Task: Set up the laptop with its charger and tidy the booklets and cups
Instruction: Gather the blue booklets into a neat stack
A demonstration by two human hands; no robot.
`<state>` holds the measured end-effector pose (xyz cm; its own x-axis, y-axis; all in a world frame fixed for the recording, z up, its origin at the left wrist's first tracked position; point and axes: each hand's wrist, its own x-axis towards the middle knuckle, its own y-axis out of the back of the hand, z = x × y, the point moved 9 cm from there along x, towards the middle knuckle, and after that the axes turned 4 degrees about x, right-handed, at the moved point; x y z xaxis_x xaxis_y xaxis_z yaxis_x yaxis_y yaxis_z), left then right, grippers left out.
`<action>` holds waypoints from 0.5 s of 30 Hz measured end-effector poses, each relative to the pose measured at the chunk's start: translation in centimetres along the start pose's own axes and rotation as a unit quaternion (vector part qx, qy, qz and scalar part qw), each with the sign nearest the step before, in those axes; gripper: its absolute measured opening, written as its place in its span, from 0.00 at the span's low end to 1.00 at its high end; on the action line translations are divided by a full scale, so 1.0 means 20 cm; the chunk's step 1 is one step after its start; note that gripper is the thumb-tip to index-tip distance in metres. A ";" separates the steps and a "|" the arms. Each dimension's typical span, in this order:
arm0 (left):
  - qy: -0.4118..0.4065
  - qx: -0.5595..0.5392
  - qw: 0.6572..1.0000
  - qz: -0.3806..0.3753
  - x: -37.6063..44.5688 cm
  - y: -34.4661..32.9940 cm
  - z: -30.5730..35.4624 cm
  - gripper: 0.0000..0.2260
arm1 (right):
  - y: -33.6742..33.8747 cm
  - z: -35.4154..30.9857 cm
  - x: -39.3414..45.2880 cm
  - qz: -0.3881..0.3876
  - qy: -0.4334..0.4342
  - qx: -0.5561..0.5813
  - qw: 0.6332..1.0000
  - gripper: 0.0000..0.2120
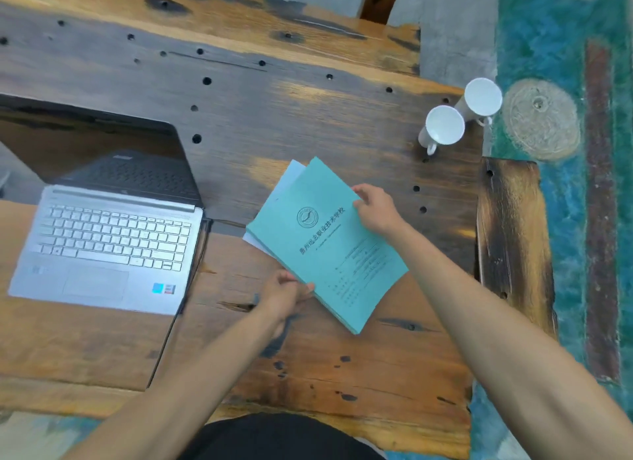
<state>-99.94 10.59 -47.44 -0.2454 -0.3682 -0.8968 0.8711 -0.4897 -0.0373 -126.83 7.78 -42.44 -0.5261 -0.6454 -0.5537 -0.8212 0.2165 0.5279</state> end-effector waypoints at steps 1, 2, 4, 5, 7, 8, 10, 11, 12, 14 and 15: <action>0.013 -0.018 1.000 0.007 0.01 -0.01 -0.03 0.12 | -0.04 -0.02 0.03 -0.012 0.006 -0.022 1.000 0.18; 0.023 -0.037 0.999 0.017 0.03 -0.01 -0.06 0.12 | -0.07 -0.03 0.05 -0.022 0.010 -0.040 0.999 0.18; 0.034 -0.063 0.997 0.041 0.05 0.00 -0.08 0.12 | -0.12 -0.03 0.10 -0.036 0.013 -0.064 0.997 0.19; 0.039 -0.064 0.996 0.049 0.06 0.00 -0.09 0.13 | -0.14 -0.02 0.13 -0.042 0.014 -0.072 0.996 0.19; 0.046 -0.051 0.997 0.047 0.08 0.02 -0.09 0.13 | -0.16 -0.01 0.17 -0.050 0.019 -0.087 0.995 0.19; 0.047 -0.040 0.997 0.041 0.10 0.02 -0.09 0.13 | -0.17 0.00 0.19 -0.052 0.023 -0.096 0.994 0.19; 0.046 -0.007 0.998 0.037 0.14 0.05 -0.08 0.11 | -0.18 0.02 0.23 -0.057 0.027 -0.110 0.992 0.18; 0.042 0.006 0.998 0.044 0.16 0.08 -0.07 0.10 | -0.17 0.03 0.25 -0.060 0.026 -0.115 0.991 0.17; 0.032 0.012 0.997 0.062 0.17 0.11 -0.05 0.11 | -0.17 0.04 0.26 -0.061 0.025 -0.120 0.991 0.17; 0.006 0.010 0.992 0.125 0.20 0.21 0.02 0.13 | -0.16 0.04 0.30 -0.056 0.030 -0.138 0.988 0.17; -0.002 -0.004 0.988 0.155 0.21 0.26 0.05 0.12 | -0.16 0.03 0.32 -0.050 0.036 -0.154 0.986 0.18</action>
<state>-96.80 5.71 -50.92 0.0309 -0.5028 -0.8638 0.9077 -0.3477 0.2349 -127.68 3.48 -48.04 -0.4187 -0.7055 -0.5718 -0.7566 -0.0771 0.6493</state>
